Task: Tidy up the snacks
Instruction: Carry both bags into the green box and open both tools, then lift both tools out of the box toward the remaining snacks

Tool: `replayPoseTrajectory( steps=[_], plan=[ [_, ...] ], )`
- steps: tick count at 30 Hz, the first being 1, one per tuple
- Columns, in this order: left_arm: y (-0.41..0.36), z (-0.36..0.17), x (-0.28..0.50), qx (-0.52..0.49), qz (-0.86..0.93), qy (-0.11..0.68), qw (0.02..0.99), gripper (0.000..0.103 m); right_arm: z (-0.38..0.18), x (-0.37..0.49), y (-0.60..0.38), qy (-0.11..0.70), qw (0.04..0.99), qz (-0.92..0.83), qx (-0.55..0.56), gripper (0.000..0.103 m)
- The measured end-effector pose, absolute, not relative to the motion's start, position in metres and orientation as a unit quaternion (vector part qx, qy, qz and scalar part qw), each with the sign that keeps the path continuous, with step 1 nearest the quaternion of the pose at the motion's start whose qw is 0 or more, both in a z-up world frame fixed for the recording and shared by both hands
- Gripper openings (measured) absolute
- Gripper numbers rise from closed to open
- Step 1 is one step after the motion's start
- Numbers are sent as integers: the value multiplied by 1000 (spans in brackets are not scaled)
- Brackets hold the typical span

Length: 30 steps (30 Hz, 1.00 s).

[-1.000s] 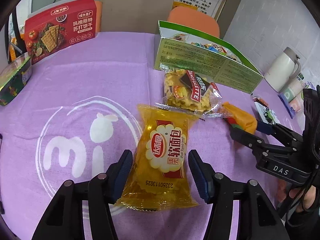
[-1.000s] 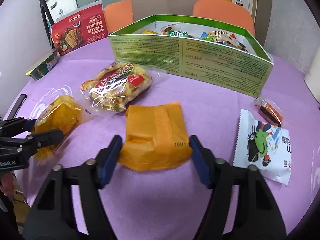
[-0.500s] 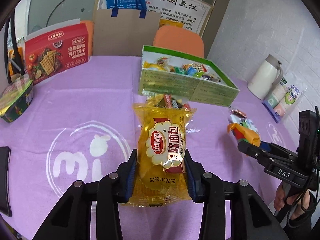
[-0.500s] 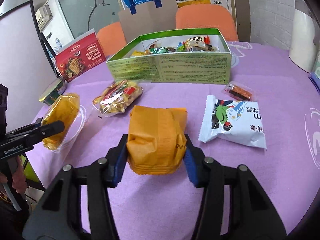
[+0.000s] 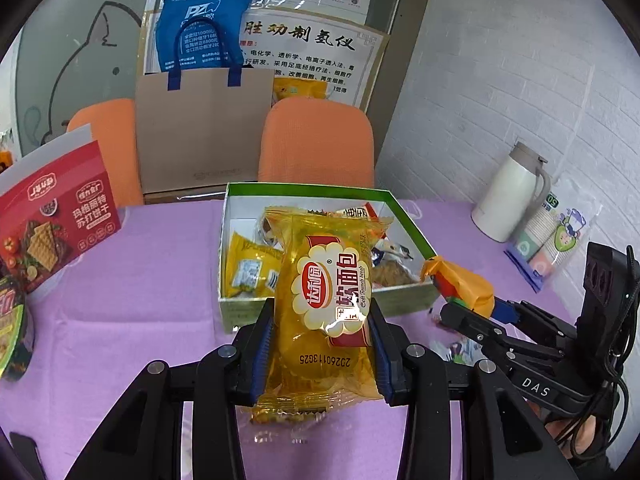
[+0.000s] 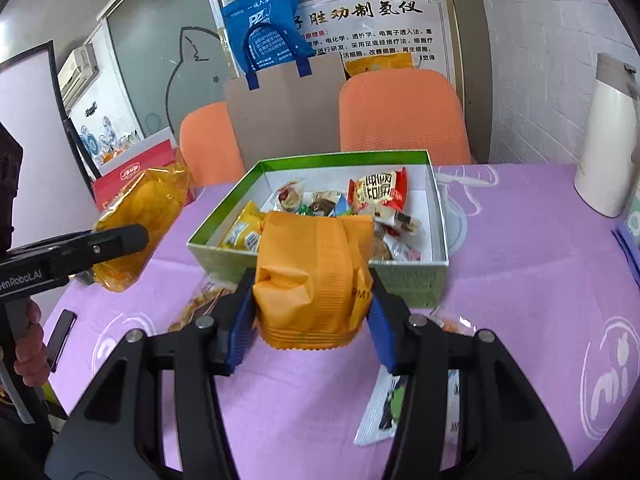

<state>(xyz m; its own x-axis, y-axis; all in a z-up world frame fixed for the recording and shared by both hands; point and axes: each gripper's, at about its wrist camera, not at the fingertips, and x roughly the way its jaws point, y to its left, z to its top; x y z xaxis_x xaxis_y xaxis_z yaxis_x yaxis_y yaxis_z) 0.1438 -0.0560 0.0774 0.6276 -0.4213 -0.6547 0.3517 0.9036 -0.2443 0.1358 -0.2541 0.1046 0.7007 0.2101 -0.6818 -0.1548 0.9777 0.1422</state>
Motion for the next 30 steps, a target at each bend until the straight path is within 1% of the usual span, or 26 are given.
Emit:
replayPoseTrajectory(
  steps=[6,9,10,11,13,14,15,17,19,20,27,30],
  plan=[
    [-65,63,212,-39,-192,398,896,42,96,188,-258,369,923,96,46,53],
    [-68,57,234,-40,-186,404,895,42,84,213,-260,369,923,98,56,55],
    [-69,54,242,-38,-183,404,895,42,78,221,-263,374,920,100,65,58],
    [-70,50,248,-37,-183,406,895,42,70,229,-264,379,918,99,70,60],
    [-70,42,259,-41,-175,409,895,43,58,236,-264,392,913,96,58,73],
    [-69,38,263,-42,-170,409,896,54,54,238,-263,399,911,93,48,75],
    [-68,34,265,-44,-163,409,897,73,51,236,-263,404,909,93,37,79],
    [-62,31,264,-52,-149,396,905,90,51,230,-263,396,913,99,19,84],
    [-58,29,263,-61,-144,387,909,93,53,226,-264,394,914,97,16,94],
    [-58,28,263,-63,-142,389,908,94,54,225,-264,393,914,96,18,96],
    [-60,35,248,-41,-123,389,912,94,78,205,-264,383,919,97,20,96],
    [-58,46,235,-37,-119,383,915,95,93,190,-263,377,922,92,19,99]
  ],
)
